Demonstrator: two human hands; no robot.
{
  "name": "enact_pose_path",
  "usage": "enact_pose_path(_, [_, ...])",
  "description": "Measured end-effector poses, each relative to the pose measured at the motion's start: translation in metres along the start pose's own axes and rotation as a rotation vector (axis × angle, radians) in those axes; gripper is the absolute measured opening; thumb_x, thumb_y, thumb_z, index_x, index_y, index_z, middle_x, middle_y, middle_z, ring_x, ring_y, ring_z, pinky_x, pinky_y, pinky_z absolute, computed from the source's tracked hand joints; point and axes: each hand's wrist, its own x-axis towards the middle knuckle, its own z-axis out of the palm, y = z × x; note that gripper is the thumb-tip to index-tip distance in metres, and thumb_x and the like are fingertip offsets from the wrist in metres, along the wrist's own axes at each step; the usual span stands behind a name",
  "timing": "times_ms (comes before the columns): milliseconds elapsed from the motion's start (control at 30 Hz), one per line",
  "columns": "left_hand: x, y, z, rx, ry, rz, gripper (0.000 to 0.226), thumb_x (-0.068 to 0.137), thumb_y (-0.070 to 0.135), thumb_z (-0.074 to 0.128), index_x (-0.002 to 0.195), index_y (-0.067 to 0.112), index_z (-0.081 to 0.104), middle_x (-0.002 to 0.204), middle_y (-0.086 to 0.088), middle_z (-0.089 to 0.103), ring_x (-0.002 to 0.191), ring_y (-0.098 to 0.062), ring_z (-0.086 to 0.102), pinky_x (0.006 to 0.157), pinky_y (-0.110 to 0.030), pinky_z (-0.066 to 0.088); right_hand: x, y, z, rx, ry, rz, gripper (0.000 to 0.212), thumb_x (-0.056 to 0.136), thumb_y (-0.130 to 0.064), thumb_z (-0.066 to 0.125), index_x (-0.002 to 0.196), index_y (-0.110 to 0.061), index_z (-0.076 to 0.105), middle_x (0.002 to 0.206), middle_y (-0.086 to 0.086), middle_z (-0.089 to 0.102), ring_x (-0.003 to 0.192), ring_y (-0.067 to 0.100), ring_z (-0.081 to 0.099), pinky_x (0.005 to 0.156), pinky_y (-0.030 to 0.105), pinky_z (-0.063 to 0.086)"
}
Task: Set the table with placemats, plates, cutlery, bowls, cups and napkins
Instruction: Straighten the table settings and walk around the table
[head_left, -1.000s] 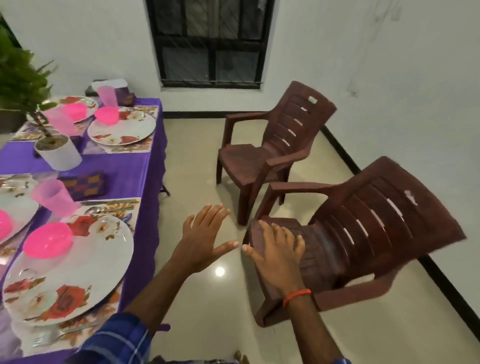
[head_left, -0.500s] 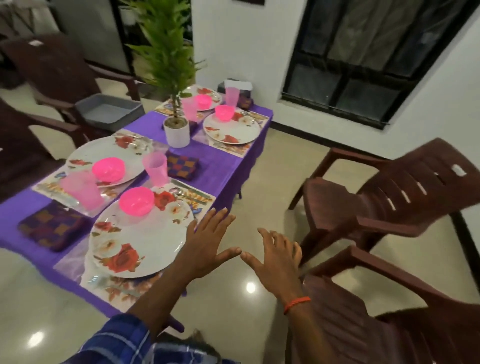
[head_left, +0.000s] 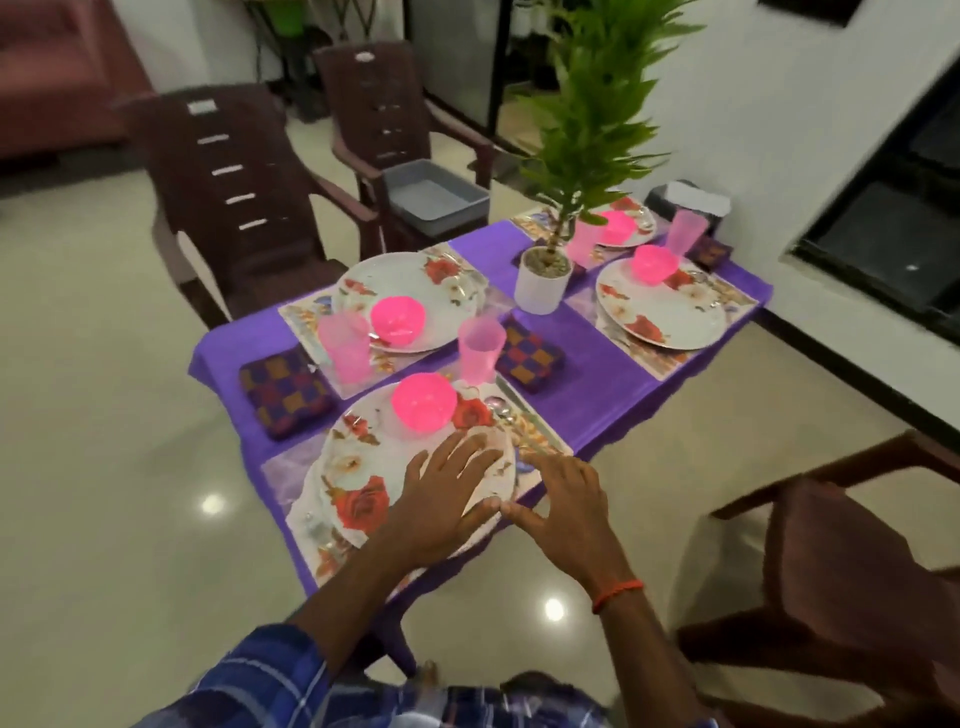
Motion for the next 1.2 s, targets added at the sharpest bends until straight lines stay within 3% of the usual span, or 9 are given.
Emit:
enact_pose_path(167, [-0.023,-0.037,0.004,0.005,0.091,-0.201,0.059,0.095,0.072,0.037,0.135,0.035,0.059,0.154,0.009,0.048,0.146,-0.018,0.036,0.115,-0.049,0.032,0.049,-0.003,0.008,0.122,-0.138,-0.081,0.049,0.084,-0.048,0.076,0.125,-0.023,0.065,0.130,-0.002,0.062,0.126,0.020,0.048,0.107,0.039,0.041])
enact_pose_path(300, [-0.034,-0.057,-0.007,0.075,0.125,-0.464,0.043,0.094,0.064,0.047,0.102,0.031,0.073,0.106,0.011,0.074,0.105,-0.016,0.065,0.091,-0.038,0.051,0.094,0.003,0.014,0.153,-0.193,-0.074,0.042,0.085,-0.042,0.077,0.118,-0.017,0.071,0.119,0.001,0.070,0.111,0.018,0.061,0.092,0.026,0.043])
enact_pose_path(400, [-0.042,-0.061,-0.021,0.110,0.043,-0.715,0.039,0.096,0.059,0.047,0.091,0.028,0.071,0.090,0.009,0.073,0.090,-0.013,0.068,0.070,-0.029,0.044,0.126,0.013,0.023,0.010,-0.246,-0.048,0.043,0.088,-0.048,0.071,0.120,-0.020,0.069,0.116,0.005,0.071,0.107,0.024,0.063,0.087,0.031,0.045])
enact_pose_path(567, [-0.061,-0.076,-0.015,0.140,-0.117,-1.031,0.051,0.091,0.071,0.047,0.086,0.024,0.067,0.087,0.005,0.068,0.086,-0.021,0.069,0.076,-0.034,0.056,0.158,0.029,0.033,-0.142,-0.290,-0.087,0.047,0.092,-0.052,0.062,0.130,-0.025,0.058,0.118,0.008,0.069,0.110,0.032,0.062,0.086,0.037,0.048])
enact_pose_path(667, [-0.065,-0.069,-0.004,0.108,-0.140,-1.130,0.044,0.092,0.066,0.052,0.086,0.025,0.067,0.085,0.006,0.065,0.081,-0.019,0.065,0.074,-0.032,0.054,0.170,0.038,0.039,-0.149,-0.319,-0.132,0.072,0.092,-0.051,0.061,0.154,-0.033,0.027,0.123,0.011,0.066,0.112,0.037,0.062,0.090,0.044,0.049])
enact_pose_path(767, [-0.064,-0.059,0.005,0.070,-0.115,-1.183,0.036,0.093,0.060,0.056,0.080,0.027,0.060,0.082,0.008,0.061,0.078,-0.017,0.060,0.074,-0.031,0.052,0.176,0.044,0.050,-0.010,-0.376,-0.145,0.083,0.092,-0.042,0.064,0.157,-0.029,0.014,0.121,0.012,0.067,0.105,0.034,0.065,0.090,0.043,0.052])
enact_pose_path(867, [-0.062,-0.053,0.009,0.022,-0.073,-1.221,0.031,0.095,0.055,0.059,0.087,0.025,0.063,0.082,0.008,0.057,0.076,-0.014,0.055,0.070,-0.029,0.044,0.180,0.048,0.056,0.031,-0.425,-0.132,0.082,0.091,-0.027,0.066,0.155,-0.026,0.015,0.120,0.013,0.066,0.103,0.033,0.065,0.089,0.043,0.053])
enact_pose_path(933, [-0.060,-0.053,0.012,-0.025,-0.048,-1.234,0.032,0.096,0.050,0.062,0.077,0.025,0.058,0.072,0.010,0.053,0.072,-0.013,0.055,0.067,-0.029,0.042,0.185,0.053,0.058,0.059,-0.457,-0.119,0.080,0.089,-0.021,0.065,0.153,-0.027,0.018,0.118,0.012,0.065,0.100,0.031,0.065,0.087,0.045,0.055])
enact_pose_path(1200, [-0.067,-0.063,0.026,-0.201,0.012,-1.368,0.036,0.089,0.051,0.070,0.063,0.025,0.065,0.064,0.009,0.065,0.062,-0.008,0.063,0.061,-0.027,0.046,0.197,0.073,0.060,0.143,-0.523,-0.196,0.069,0.090,-0.032,0.069,0.147,-0.033,0.029,0.124,0.005,0.066,0.107,0.028,0.065,0.089,0.045,0.057])
